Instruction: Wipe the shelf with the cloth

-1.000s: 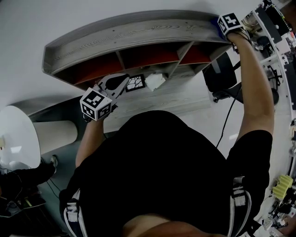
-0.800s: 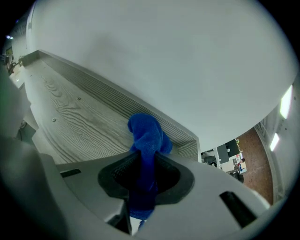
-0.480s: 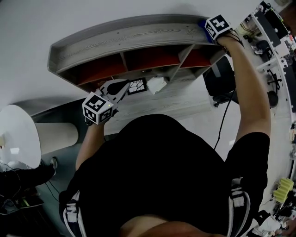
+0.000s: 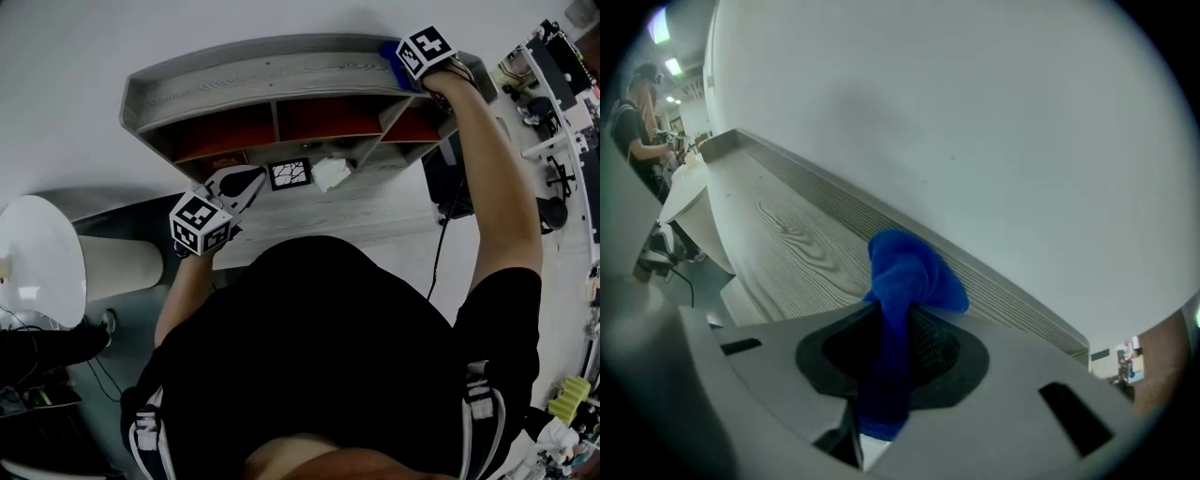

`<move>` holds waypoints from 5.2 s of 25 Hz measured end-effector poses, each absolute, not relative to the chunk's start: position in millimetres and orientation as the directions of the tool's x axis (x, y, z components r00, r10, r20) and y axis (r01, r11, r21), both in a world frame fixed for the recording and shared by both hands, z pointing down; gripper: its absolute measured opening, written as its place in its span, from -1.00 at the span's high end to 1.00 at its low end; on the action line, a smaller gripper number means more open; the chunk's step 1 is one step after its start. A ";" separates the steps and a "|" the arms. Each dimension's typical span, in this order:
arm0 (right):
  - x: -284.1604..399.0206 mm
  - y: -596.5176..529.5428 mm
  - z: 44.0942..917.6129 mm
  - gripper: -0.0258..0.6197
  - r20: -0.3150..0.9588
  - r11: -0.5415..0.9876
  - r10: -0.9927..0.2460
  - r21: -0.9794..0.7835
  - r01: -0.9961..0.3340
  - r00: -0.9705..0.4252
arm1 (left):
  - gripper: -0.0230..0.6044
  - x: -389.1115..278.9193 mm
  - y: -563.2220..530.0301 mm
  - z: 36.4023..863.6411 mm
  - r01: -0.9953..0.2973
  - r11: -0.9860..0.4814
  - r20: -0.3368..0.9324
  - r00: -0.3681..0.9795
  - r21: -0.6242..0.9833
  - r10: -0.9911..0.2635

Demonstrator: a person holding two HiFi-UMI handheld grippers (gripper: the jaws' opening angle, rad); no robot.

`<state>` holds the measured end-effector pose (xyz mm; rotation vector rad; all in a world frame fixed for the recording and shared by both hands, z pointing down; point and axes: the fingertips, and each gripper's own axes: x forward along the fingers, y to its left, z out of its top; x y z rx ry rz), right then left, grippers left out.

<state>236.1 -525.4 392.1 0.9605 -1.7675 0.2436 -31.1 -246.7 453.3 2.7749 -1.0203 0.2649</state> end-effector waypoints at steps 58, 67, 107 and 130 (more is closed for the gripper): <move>-296.6 -369.9 405.4 0.66 0.843 0.986 -0.154 0.094 -0.141 -0.515 | 0.87 -220.5 -145.7 450.7 -0.866 -0.488 0.249 0.499 0.110 -0.830; -297.1 -371.5 407.2 0.66 0.836 0.984 -0.145 0.067 -0.164 -0.529 | 0.87 -221.9 -142.1 452.2 -0.867 -0.487 0.250 0.498 0.110 -0.830; -43.2 -327.7 342.8 0.65 0.460 0.887 -0.431 0.059 -0.458 -0.776 | 0.87 -158.3 -163.6 440.4 -0.755 -0.653 0.253 0.646 0.068 -0.721; 92.0 -282.7 347.1 0.65 0.176 0.748 -0.663 0.123 -0.652 -0.727 | 0.87 -124.7 -204.3 409.0 -0.736 -0.675 0.165 0.673 0.057 -0.721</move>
